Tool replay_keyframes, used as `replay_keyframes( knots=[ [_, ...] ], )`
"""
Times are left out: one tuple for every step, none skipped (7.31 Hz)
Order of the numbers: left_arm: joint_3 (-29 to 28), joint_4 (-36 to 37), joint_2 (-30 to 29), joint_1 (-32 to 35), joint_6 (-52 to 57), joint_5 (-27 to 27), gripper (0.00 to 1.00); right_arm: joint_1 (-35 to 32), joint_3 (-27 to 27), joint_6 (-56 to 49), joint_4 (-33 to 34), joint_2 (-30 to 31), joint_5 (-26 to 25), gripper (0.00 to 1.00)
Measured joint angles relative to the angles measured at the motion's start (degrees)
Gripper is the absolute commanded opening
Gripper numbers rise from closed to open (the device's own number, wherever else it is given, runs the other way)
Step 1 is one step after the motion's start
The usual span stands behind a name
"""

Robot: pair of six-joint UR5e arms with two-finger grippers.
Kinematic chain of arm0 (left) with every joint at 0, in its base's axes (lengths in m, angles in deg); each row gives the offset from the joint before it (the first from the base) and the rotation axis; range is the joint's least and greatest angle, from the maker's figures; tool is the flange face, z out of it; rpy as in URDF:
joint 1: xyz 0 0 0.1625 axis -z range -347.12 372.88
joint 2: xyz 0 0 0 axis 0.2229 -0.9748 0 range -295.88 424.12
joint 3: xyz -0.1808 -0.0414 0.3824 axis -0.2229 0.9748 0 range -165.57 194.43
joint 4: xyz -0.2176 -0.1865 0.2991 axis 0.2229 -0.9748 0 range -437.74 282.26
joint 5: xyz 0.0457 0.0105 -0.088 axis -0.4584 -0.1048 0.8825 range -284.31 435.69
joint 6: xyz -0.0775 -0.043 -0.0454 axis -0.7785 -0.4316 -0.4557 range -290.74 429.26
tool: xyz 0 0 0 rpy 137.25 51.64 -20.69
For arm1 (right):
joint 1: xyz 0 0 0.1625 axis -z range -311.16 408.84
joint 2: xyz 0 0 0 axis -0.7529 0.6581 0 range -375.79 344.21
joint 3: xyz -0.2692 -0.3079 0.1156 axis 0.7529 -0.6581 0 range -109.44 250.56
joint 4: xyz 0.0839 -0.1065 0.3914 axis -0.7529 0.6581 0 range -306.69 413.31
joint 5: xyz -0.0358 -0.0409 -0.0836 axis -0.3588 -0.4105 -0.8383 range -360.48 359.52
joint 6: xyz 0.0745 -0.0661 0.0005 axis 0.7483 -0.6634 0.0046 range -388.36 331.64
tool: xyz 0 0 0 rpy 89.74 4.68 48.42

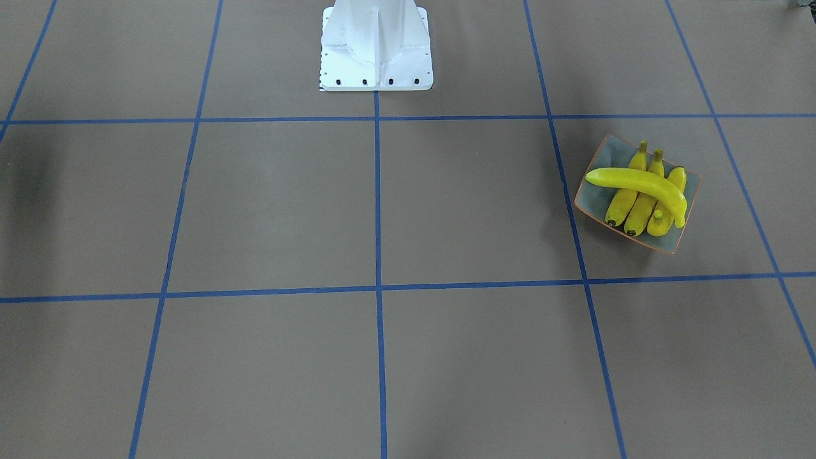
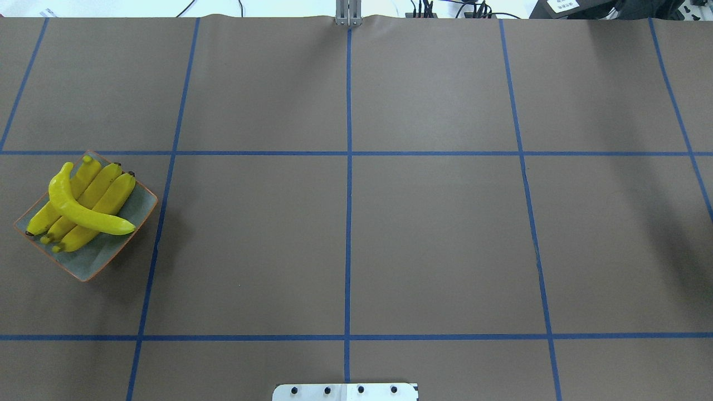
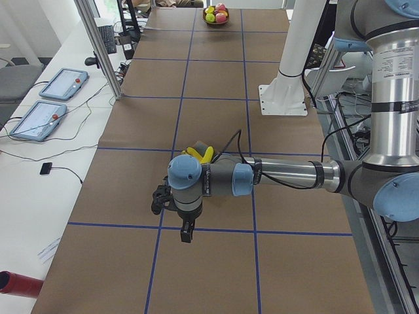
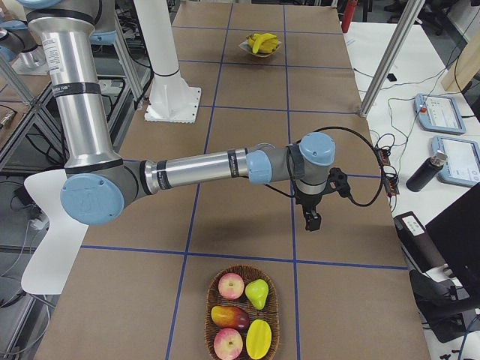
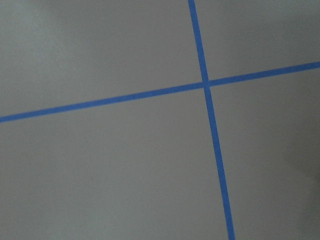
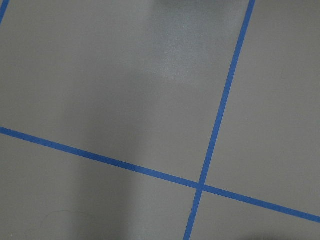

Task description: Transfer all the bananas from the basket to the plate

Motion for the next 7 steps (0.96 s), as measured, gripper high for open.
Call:
replay_keyframes(
  knots=[
    [1.80,2.83,0.08,0.04,-0.01,0.24,1.00,0.00,0.02,0.09,0.05,0.13,-0.01,1.00],
    [2.39,3.03,0.25,0.06,0.02,1.21,1.00,0.01,0.09,0.22,0.16,0.42,0.03,1.00],
    [2.10,2.55,0.35,0.07,0.01,3.14,1.00,0.02,0.18,0.28,0.28,1.17,0.01,1.00],
    [1.78,2.29,0.34,0.07,0.00,4.89,1.00,-0.11,0.35,0.33,0.41,2.11,-0.01,1.00],
    [1.95,2.22,0.34,0.08,0.05,5.97,1.00,-0.47,0.58,0.37,0.64,2.85,-0.02,1.00],
    [2.33,2.19,0.40,0.08,0.21,6.44,1.00,-1.05,0.78,0.40,0.91,3.67,-0.22,1.00],
    [2.63,2.16,0.50,0.07,0.34,6.60,1.00,-1.89,0.98,0.24,1.01,5.06,-0.78,1.00]
  ],
)
